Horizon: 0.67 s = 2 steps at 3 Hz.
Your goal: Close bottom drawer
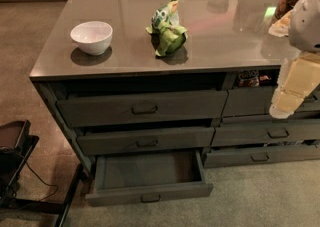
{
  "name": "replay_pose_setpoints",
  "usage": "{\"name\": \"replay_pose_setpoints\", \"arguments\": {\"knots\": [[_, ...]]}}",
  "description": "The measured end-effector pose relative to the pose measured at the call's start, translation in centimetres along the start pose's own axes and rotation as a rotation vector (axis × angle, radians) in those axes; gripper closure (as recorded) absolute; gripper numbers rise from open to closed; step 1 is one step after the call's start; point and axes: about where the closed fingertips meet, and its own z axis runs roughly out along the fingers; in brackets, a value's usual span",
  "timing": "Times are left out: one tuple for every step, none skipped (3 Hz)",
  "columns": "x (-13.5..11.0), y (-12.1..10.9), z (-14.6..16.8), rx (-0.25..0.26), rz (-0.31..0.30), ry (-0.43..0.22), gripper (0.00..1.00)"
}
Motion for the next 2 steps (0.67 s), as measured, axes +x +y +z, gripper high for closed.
{"name": "replay_pose_setpoints", "arguments": {"knots": [[0.0, 0.0, 0.0, 0.0, 0.0, 0.0, 0.0], [0.0, 0.0, 0.0, 0.0, 0.0, 0.0, 0.19]]}}
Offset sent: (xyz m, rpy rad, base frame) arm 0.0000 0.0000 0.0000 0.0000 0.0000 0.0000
